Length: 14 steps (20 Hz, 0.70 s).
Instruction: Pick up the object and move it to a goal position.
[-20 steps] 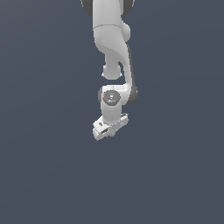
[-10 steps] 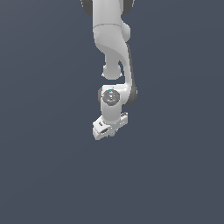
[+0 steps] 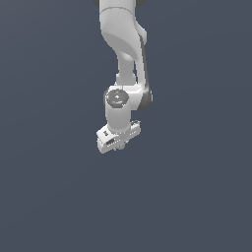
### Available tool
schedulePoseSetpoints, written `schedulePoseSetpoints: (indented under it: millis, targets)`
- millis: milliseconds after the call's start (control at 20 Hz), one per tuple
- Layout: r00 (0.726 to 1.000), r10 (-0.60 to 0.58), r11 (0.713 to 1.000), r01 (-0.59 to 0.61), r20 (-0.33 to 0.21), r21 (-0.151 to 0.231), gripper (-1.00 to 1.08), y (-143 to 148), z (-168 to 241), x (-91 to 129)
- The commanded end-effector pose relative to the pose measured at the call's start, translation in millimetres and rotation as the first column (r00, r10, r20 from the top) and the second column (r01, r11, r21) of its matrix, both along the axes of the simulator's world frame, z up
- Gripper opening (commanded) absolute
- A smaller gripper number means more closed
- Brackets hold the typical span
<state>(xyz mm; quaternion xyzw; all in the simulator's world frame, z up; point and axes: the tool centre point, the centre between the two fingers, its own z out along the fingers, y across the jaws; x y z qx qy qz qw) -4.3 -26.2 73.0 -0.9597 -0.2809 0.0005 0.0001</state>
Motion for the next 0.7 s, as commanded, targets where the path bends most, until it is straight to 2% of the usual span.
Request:
schedulePoseSetpoints:
  millis: [0, 300, 650]
  targets:
    - [1.000, 0.000, 1.000, 0.000, 0.001, 0.000, -1.00, -9.8, 21.4, 2.1]
    - [1.000, 0.000, 1.000, 0.000, 0.001, 0.001, -1.00, -27.5, 59.7, 6.3]
    - [1.000, 0.000, 1.000, 0.000, 0.001, 0.001, -1.00, -34.3, 74.4, 8.9]
